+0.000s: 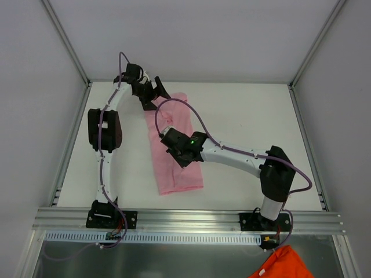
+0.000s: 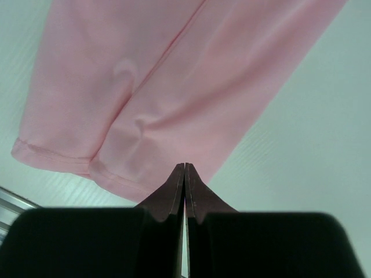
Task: Fold and stack the t-shirts
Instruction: Rotate the tshirt 90 degrees
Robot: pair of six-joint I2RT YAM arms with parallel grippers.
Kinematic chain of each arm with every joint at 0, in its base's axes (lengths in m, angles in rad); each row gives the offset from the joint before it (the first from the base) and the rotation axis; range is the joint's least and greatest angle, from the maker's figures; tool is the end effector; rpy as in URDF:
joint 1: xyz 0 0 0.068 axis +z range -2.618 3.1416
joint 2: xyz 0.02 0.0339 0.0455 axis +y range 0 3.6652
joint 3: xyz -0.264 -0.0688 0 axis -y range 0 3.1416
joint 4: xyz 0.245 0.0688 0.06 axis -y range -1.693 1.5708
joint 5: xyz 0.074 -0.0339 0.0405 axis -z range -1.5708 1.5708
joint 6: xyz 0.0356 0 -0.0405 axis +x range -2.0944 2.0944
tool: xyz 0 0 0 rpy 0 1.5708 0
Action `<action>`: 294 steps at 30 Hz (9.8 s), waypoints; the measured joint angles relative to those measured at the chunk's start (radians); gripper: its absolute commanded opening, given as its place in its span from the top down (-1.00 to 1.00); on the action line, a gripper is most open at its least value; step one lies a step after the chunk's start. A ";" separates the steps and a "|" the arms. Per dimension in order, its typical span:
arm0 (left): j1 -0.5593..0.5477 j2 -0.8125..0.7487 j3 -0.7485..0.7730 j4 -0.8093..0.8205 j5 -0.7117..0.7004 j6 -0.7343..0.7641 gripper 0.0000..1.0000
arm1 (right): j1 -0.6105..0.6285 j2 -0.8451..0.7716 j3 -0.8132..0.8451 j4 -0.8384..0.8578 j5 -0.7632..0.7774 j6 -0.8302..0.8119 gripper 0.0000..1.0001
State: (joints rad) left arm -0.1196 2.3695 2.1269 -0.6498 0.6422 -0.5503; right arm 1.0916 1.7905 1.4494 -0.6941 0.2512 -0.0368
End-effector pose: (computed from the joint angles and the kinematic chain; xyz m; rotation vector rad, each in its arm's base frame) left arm 0.5194 -0.0839 0.2173 -0.2477 2.5058 -1.0757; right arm 0.1848 0.3365 0.2524 -1.2917 2.2067 0.0741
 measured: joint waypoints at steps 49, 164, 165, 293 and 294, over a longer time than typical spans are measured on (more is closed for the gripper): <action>-0.356 -0.431 -0.769 0.207 -0.043 -0.036 1.00 | -0.119 -0.159 -0.280 0.106 0.033 -0.016 0.98; -0.024 0.024 -0.091 -0.079 -0.645 -0.171 1.00 | -0.390 -0.846 -0.214 -0.389 0.047 -0.035 0.98; -0.027 0.026 -0.091 -0.068 -0.631 -0.164 1.00 | -0.390 -0.845 -0.216 -0.389 0.047 -0.035 0.98; -0.071 -1.464 -1.498 0.079 -0.296 -0.148 -0.34 | -0.073 -0.706 -0.755 0.173 -0.235 0.384 -0.22; -0.071 -1.467 -1.519 0.093 -0.271 -0.148 -0.48 | -0.078 -0.704 -0.748 0.178 -0.243 0.384 -0.25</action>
State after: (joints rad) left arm -0.1905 0.9024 0.6079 -0.5568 0.3710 -0.6983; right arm 1.0138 1.0866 0.7017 -0.5163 0.0086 0.3470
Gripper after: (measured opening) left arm 0.487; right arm 0.575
